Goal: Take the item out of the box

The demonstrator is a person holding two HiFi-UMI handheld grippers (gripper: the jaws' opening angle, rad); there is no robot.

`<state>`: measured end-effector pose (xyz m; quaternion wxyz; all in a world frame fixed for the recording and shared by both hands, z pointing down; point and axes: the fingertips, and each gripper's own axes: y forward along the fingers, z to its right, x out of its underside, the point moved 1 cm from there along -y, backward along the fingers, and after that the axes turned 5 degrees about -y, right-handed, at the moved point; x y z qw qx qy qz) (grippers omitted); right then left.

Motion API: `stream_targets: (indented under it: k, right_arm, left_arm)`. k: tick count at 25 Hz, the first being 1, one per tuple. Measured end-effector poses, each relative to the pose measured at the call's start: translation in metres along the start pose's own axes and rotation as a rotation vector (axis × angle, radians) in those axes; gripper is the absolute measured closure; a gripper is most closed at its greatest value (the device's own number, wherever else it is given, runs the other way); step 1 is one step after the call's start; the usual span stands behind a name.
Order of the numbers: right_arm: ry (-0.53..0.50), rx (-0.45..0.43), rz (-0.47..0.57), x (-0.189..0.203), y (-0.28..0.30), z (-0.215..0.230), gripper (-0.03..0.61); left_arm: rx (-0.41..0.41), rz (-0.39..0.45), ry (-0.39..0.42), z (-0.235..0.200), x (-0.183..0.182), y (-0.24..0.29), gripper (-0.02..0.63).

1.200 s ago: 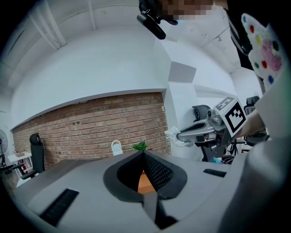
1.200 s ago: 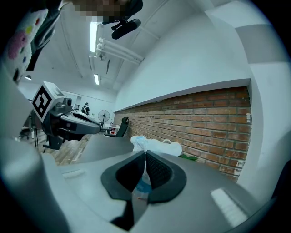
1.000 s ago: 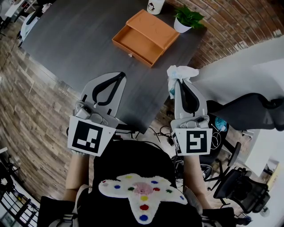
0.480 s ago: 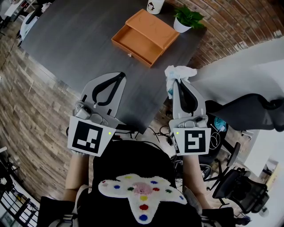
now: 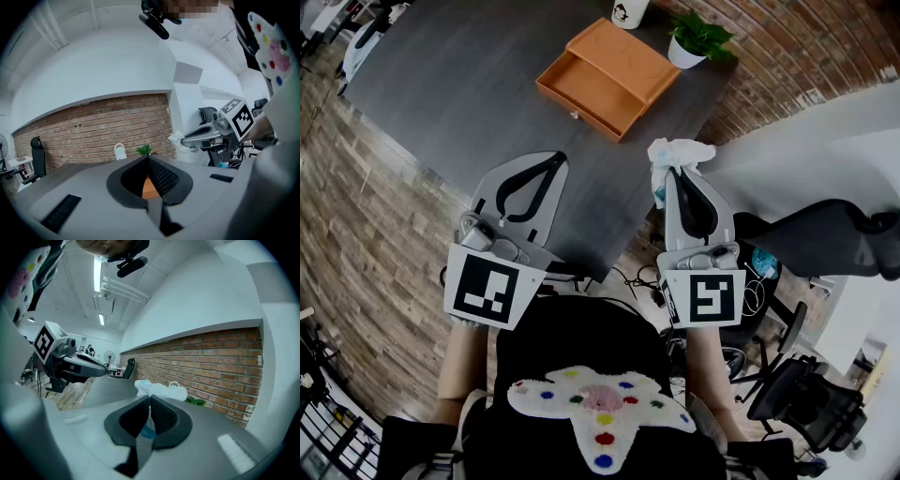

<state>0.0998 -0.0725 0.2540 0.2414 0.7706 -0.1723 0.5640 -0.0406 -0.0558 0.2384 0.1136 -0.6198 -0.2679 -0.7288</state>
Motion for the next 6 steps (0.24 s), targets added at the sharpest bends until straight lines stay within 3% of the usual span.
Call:
stream_targets:
  k: [6]
  right_arm:
    - [-0.003, -0.007, 0.001, -0.0005, 0.0028, -0.0008, 0.563]
  left_arm:
    - [-0.001, 0.001, -0.002, -0.0011, 0.0001, 0.0019, 0.607]
